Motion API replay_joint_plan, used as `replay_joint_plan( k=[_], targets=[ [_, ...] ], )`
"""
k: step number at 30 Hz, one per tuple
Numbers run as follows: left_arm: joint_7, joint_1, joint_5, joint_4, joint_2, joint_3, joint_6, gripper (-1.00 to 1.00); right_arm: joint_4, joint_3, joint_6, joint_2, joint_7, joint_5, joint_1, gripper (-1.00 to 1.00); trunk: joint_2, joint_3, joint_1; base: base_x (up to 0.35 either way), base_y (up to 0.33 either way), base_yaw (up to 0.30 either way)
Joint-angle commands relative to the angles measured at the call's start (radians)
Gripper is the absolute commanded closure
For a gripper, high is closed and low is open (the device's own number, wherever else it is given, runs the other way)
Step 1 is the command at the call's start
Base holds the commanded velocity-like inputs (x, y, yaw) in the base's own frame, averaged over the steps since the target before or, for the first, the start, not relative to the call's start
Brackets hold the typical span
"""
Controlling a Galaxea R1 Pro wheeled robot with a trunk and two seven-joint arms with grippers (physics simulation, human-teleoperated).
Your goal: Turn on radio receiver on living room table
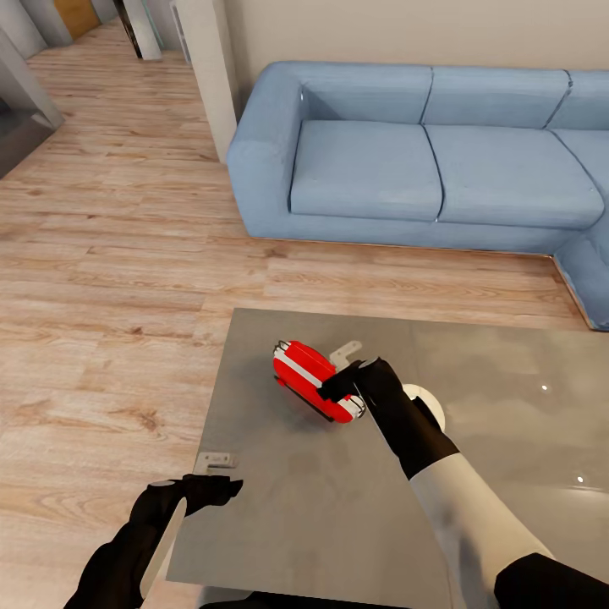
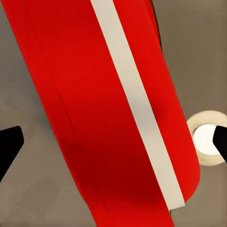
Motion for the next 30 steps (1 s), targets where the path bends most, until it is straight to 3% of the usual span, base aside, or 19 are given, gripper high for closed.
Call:
replay_joint_plan(
  k=[1,11,23,24,30],
  targets=[
    [0.0,0.0,0.0,0.0,0.0,0.0,0.0,-1.0,0.004,0.0,0.0,0.0,0.0,0.0,-0.001,-1.0,0.0,0.0,0.0,0.0,0.0,0.0],
    [0.0,0.0,0.0,0.0,0.0,0.0,0.0,-1.0,0.083,0.0,-0.023,0.001,0.0,0.002,-0.037,-1.0,0.0,0.0,0.0,0.0,0.0,0.0],
    [0.0,0.0,0.0,0.0,0.0,0.0,-0.001,-1.0,0.094,0.0,-0.035,0.001,0.0,0.003,-0.041,-1.0,0.0,0.0,0.0,0.0,0.0,0.0],
    [0.0,0.0,0.0,0.0,0.0,0.0,-0.001,-1.0,0.094,0.0,-0.035,0.001,0.0,0.004,-0.041,1.0,0.0,0.0,0.0,0.0,0.0,0.0],
    [0.0,0.0,0.0,0.0,0.0,0.0,-0.001,-1.0,0.094,0.0,-0.037,0.001,0.0,0.004,-0.041,1.0,0.0,0.0,0.0,0.0,0.0,0.0]
  ],
)
